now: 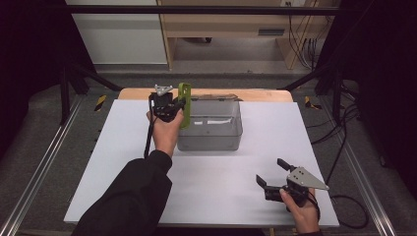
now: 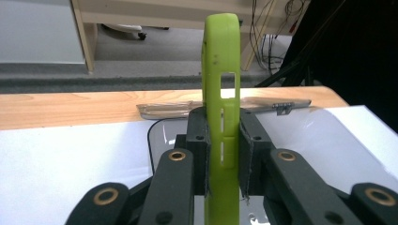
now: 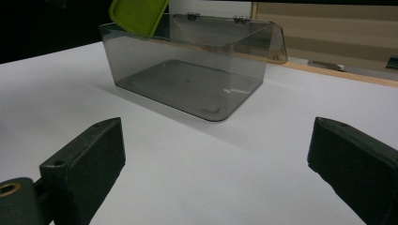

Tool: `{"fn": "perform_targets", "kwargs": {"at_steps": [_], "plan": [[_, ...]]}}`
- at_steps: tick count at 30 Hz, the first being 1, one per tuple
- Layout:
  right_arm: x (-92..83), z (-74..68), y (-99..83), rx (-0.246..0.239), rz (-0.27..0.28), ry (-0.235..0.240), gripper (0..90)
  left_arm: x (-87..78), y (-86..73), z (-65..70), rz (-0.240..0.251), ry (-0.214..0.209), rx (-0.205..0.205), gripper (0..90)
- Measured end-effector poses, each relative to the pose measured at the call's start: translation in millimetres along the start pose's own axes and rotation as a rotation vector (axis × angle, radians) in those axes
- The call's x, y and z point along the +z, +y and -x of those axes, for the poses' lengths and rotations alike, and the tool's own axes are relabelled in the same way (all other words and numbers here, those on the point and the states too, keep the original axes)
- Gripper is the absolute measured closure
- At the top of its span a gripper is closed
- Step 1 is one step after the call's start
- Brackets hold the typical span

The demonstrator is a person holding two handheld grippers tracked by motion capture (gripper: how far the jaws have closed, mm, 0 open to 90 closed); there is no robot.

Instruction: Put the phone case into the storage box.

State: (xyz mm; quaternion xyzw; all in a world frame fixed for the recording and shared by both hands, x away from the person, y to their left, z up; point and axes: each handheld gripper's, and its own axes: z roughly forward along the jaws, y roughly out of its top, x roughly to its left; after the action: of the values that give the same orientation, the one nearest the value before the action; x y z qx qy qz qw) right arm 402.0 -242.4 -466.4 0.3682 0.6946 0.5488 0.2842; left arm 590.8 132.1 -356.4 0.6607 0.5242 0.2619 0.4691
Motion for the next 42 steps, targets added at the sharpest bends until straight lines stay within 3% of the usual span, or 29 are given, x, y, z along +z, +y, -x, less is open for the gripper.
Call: {"fn": "perform_targets", "kwargs": {"at_steps": [3,6,9,16,24,32,42], "plan": [[0.4,0.2,-0.5,0.002,-0.004,0.001,4.5,1.6,-2.8,2.1,-0.013,0.017,0.024,77.7],[0.2,0.5,-0.7,0.004,-0.006,0.003,4.5,2.8,-4.9,6.4,-0.015,0.052,0.092,77.7],[0.5,0.5,-1.1,0.001,-0.009,0.007,4.4,4.6,-8.0,9.2,-0.034,0.068,0.117,77.7],[1.6,0.0,-1.7,0.001,-0.015,0.01,4.4,9.1,-15.8,7.9,-0.069,0.091,0.118,77.7],[2.2,-0.7,-1.9,0.002,-0.022,0.011,4.4,10.3,-21.6,2.3,-0.079,0.089,0.084,77.7],[2.7,-0.4,-2.0,0.002,-0.022,0.01,4.4,13.0,-27.9,2.9,-0.096,0.084,0.084,77.7],[3.5,0.0,-2.0,0.001,-0.018,0.013,4.5,15.4,-32.3,0.5,-0.11,0.075,0.054,77.6]]}}
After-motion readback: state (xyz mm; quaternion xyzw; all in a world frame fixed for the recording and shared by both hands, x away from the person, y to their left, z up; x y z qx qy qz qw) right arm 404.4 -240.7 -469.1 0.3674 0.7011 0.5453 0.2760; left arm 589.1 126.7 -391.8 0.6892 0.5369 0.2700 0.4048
